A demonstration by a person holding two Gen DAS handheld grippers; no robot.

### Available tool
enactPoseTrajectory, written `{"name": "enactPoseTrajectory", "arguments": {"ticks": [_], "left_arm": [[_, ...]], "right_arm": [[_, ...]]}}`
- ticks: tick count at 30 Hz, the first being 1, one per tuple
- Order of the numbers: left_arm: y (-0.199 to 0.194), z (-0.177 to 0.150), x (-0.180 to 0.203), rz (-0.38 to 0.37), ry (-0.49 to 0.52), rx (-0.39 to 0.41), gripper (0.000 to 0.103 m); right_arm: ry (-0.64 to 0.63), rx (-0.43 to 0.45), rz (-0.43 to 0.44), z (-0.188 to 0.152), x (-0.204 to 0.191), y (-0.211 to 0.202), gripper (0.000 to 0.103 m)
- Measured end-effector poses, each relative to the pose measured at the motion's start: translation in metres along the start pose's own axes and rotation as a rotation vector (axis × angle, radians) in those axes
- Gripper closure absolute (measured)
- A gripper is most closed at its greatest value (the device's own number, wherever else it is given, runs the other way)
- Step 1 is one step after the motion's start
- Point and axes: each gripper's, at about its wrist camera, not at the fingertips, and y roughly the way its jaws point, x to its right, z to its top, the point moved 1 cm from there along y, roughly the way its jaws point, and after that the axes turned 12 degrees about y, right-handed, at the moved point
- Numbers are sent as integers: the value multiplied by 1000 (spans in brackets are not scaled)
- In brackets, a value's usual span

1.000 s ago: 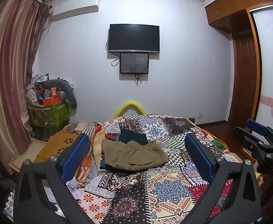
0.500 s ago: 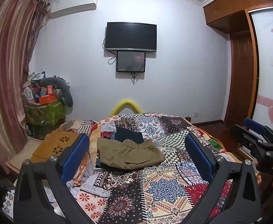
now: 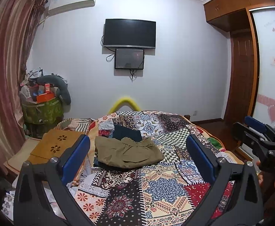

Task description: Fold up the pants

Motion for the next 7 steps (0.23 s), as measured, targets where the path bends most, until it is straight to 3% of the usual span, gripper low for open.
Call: {"name": "enactPoseTrajectory", "arguments": {"ticks": [7], "left_arm": [[5,-1,1,-6,2,-9,0]], "right_arm": [[13,-10,-7,-1,5,6,0]]}}
